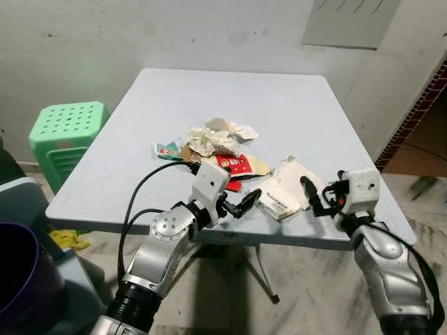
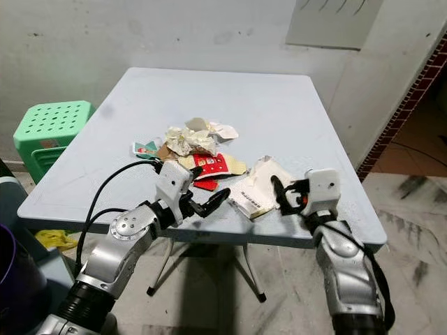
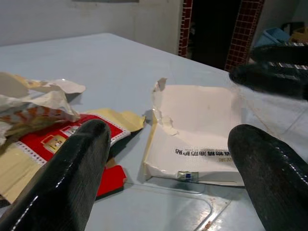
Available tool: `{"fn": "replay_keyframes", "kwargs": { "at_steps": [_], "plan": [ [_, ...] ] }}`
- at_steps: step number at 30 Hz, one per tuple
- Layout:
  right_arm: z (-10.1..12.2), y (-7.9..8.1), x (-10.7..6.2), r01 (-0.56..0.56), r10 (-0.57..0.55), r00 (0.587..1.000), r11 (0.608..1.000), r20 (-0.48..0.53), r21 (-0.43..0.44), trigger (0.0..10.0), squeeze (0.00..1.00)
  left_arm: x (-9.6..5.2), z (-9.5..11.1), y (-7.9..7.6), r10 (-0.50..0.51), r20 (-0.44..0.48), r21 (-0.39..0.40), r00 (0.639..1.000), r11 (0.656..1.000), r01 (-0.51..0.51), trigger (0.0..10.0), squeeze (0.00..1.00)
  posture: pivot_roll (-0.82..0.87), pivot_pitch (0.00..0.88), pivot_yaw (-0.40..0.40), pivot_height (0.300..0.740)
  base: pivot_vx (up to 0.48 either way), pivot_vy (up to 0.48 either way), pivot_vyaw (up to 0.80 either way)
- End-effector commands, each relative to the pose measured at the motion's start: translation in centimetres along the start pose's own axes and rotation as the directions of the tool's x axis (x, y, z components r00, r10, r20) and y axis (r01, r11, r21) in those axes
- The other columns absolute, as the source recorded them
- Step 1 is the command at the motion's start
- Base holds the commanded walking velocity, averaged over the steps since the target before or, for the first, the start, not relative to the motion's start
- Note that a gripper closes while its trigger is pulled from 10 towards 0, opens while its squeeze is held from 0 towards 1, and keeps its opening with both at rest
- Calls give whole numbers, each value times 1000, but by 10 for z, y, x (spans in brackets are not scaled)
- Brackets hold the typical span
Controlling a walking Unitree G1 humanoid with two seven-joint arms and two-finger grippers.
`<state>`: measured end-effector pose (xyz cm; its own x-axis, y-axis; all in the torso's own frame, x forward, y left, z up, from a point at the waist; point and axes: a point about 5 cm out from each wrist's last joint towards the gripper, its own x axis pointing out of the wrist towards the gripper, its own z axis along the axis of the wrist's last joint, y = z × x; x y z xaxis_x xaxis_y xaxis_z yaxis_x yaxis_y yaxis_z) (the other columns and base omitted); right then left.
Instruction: Picking trash to rubbish bin
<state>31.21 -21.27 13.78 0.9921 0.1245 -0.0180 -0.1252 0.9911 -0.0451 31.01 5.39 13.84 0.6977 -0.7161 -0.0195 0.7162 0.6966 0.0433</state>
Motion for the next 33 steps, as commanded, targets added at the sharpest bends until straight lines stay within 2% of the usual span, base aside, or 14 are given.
{"fn": "replay_keyframes", "kwargs": {
  "at_steps": [1, 2, 10, 15, 17, 18, 22, 29, 33],
  "plan": [
    [1, -11, 5, 25, -25, 1000, 999, 8, 30, 10000, 0, 3, 6, -4, -33, 7, 14, 999, 999, 33, 10000, 0, -182, 149, -3, 740, 0, 0, 0],
    [1, -11, 5, 25, -25, 1000, 999, 8, 30, 10000, 0, 3, 6, -4, -33, 7, 14, 999, 999, 33, 10000, 0, -182, 149, -3, 740, 0, 0, 0],
    [-1, -24, 23, 55, -50, 998, 974, -28, 218, 10000, 0, 2, 8, -6, -45, 11, 7, 999, 999, 45, 10000, 0, -167, 164, -1, 740, 0, 0, 0],
    [-9, -18, 26, -14, 37, 997, 945, -67, 327, 10000, 0, 0, 9, -4, -37, 13, 12, 999, 999, 37, 10000, 0, -159, 163, -6, 740, 0, 0, 0],
    [-9, -16, 27, -30, 53, 997, 944, -60, 328, 10000, 0, 0, 10, -4, -36, 15, 8, 999, 999, 36, 10000, 0, -159, 163, -6, 740, 0, 0, 0],
    [-11, -14, 27, -41, 70, 995, 929, -68, 367, 10000, 0, 0, 10, -4, -36, 15, 10, 999, 999, 36, 10000, 0, -155, 164, -9, 740, 0, 0, 0],
    [-14, -10, 27, -66, 111, 989, 919, -94, 389, 10000, 0, 1, 11, -4, -36, 18, 14, 999, 999, 35, 10000, 0, -155, 162, -12, 740, 0, 0, 0],
    [-21, 6, 23, -187, 246, 963, 903, -110, 386, 10000, 0, 1, 13, -6, -43, 23, 9, 999, 999, 43, 10000, 0, -156, 161, -14, 740, 0, 0, 0],
    [-19, 11, 22, -239, 296, 952, 875, -74, 420, 10000, 0, 2, 14, -7, -49, 25, 9, 998, 999, 49, 10000, 0, -156, 158, -12, 740, 0, 0, 0]
  ]
}}
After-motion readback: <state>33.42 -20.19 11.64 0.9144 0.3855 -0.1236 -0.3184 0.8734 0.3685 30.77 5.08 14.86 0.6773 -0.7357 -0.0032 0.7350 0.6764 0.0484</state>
